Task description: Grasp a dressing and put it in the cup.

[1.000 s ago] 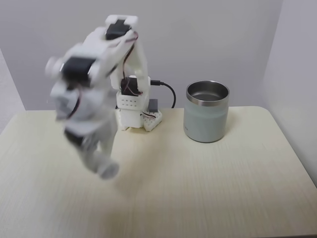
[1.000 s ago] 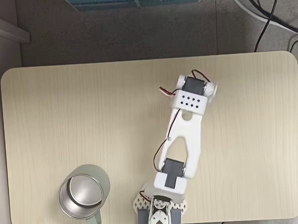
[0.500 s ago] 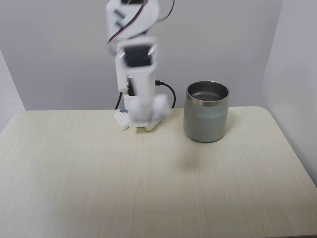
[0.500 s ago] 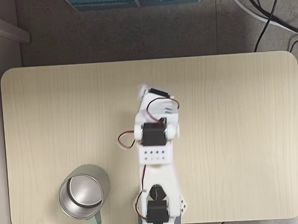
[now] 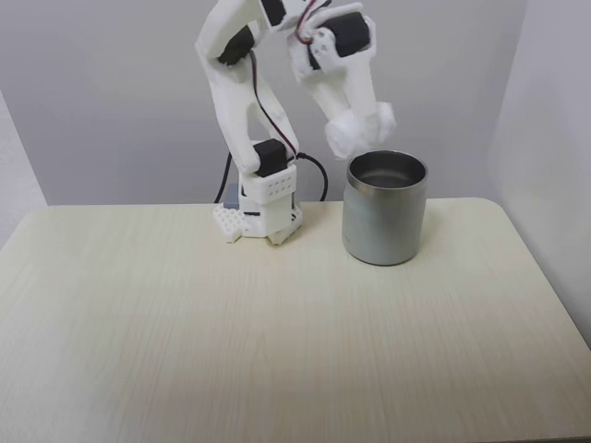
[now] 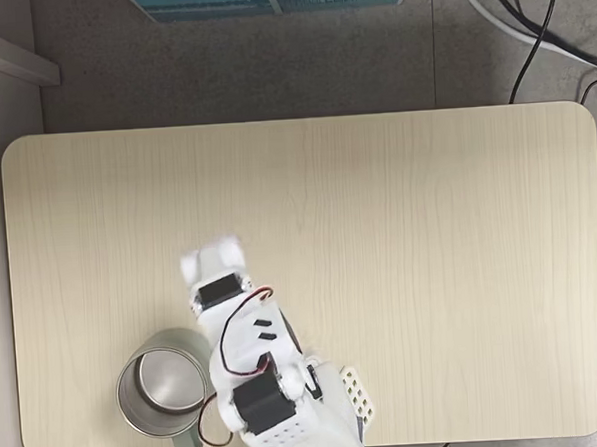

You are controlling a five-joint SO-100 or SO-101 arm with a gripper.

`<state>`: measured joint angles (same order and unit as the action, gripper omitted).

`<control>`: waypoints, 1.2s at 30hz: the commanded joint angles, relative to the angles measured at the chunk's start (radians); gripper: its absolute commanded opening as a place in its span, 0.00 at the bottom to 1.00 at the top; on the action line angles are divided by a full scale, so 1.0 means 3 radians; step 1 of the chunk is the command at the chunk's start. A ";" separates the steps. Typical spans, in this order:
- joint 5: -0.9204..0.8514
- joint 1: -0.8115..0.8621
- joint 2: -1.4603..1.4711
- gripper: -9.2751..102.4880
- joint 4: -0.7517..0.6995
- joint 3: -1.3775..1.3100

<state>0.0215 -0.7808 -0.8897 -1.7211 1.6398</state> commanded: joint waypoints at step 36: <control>-0.0501 -0.2137 -0.0128 0.08 0.0271 -0.1079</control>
<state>-0.1258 -1.4189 -0.9480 -1.6506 1.3177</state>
